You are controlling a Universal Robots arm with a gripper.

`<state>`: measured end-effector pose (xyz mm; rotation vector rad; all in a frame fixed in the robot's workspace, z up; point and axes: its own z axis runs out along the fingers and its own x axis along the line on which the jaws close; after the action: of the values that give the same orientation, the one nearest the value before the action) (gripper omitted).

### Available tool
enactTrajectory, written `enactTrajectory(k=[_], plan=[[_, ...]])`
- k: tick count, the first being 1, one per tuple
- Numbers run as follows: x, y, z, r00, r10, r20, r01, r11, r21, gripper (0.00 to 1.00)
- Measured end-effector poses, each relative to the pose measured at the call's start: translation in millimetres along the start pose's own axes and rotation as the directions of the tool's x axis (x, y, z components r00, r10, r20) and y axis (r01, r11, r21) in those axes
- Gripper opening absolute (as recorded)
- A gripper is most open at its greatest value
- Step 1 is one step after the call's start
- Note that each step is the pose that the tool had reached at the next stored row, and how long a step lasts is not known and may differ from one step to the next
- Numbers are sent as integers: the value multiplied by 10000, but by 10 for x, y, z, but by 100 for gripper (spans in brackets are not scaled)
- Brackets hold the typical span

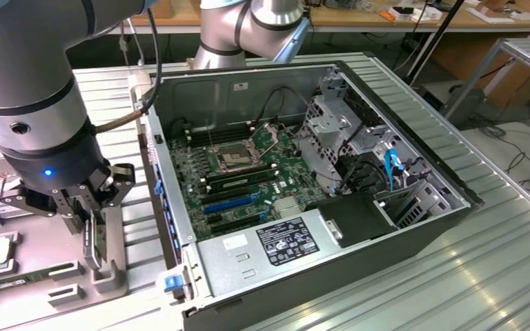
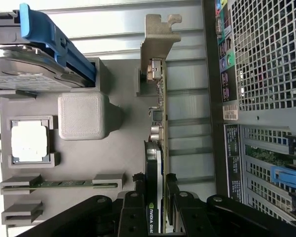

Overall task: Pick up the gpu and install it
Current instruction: 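Pick up the gpu and move the gpu toward the slot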

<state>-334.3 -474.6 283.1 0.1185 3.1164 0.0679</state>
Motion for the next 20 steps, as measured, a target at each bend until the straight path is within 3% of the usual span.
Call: enactTrajectory(k=[20], plan=[[-6, 14, -309, 10000, 1, -10, -1, 10000, 0, 27]])
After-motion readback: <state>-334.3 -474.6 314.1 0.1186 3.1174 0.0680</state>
